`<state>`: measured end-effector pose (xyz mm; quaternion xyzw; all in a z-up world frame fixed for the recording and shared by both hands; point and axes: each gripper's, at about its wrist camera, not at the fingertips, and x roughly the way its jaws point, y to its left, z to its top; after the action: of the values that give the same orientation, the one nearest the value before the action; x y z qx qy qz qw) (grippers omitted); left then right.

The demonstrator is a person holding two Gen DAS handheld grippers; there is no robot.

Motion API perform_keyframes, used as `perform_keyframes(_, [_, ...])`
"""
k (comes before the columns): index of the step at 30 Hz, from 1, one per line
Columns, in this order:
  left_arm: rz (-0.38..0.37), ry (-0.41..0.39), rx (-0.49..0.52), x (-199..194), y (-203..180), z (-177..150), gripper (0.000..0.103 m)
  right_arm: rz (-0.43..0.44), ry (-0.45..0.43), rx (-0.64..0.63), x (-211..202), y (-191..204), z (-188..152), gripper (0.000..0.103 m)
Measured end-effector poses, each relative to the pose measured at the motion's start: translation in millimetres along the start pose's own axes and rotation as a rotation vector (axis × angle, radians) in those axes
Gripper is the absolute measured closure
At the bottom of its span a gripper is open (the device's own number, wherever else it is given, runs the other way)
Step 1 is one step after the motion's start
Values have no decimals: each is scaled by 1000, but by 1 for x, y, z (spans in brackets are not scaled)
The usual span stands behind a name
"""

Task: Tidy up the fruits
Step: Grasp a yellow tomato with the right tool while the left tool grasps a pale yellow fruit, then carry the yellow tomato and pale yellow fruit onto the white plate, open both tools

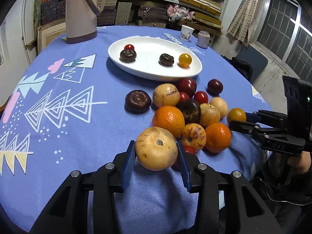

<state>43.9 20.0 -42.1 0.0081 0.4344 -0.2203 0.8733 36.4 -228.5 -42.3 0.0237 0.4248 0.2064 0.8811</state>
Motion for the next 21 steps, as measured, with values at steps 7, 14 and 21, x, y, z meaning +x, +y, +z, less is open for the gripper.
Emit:
perform_keyframes(7, [15,-25,-25,-8,10,13,61,-11,-59,6,-25,-6,9,65])
perform_keyframes(14, [13,-58,4,-9,6,42,61,-21,-116,-38,-36,-2,37,64])
perform_keyframes(21, [8,-118,17,-5,3,86,61,-31,-162,-68,-34,-6,79,64])
